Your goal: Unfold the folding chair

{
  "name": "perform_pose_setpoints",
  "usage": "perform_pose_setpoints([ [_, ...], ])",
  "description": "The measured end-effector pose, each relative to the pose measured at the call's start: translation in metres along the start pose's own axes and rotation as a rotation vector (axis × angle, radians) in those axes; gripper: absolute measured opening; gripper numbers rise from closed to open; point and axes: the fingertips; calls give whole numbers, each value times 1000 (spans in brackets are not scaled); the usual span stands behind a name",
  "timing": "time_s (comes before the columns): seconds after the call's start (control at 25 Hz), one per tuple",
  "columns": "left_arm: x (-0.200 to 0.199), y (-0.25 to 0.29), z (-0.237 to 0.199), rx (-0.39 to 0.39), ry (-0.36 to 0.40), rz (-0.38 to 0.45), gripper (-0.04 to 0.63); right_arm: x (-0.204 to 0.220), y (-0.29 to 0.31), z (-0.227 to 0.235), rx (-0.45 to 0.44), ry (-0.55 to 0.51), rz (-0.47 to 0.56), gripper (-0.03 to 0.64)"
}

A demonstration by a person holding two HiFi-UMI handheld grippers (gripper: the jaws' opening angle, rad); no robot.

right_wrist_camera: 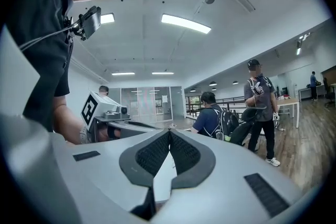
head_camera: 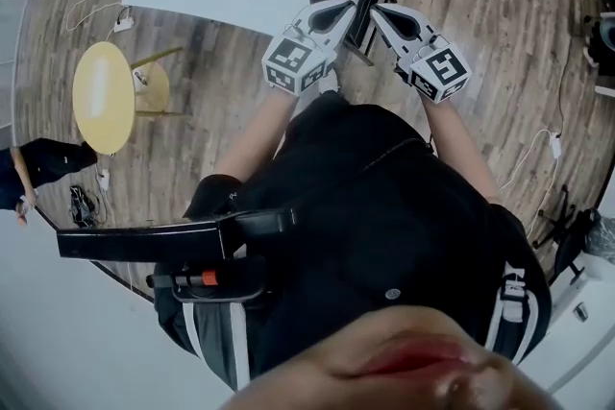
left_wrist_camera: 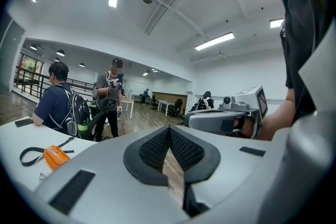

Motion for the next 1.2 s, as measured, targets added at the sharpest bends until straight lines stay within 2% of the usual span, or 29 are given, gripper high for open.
perform_pose_setpoints([
  [0.4,21,-2,-101,28,-42,-63,5,9,89,20,112,6,-23,8],
  [0.56,45,8,-131,29,-95,-124,5,16,104,27,130,16,-41,8],
  [0.68,75,11,-156,-22,-140,-206,13,24,109,25,128,15,-66,8],
  [0.84,115,20,-184,-65,-220,-336,151,32,110,30,147,31,-89,8],
  [0.92,133,28,-197,-80,-256,-401,194,34,110,35,158,39,-95,8],
  [1.08,167,34,-219,-152,-315,-493,232,35,103,37,179,46,-103,8],
  [1.2,185,43,-229,-167,-387,-536,239,34,96,43,208,48,-104,8],
])
Point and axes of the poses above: the fingertips, and each gripper's own axes: y forward along the fingers, z to its right, x out of its underside, and after that the axes turned 10 degrees about x, right-handed
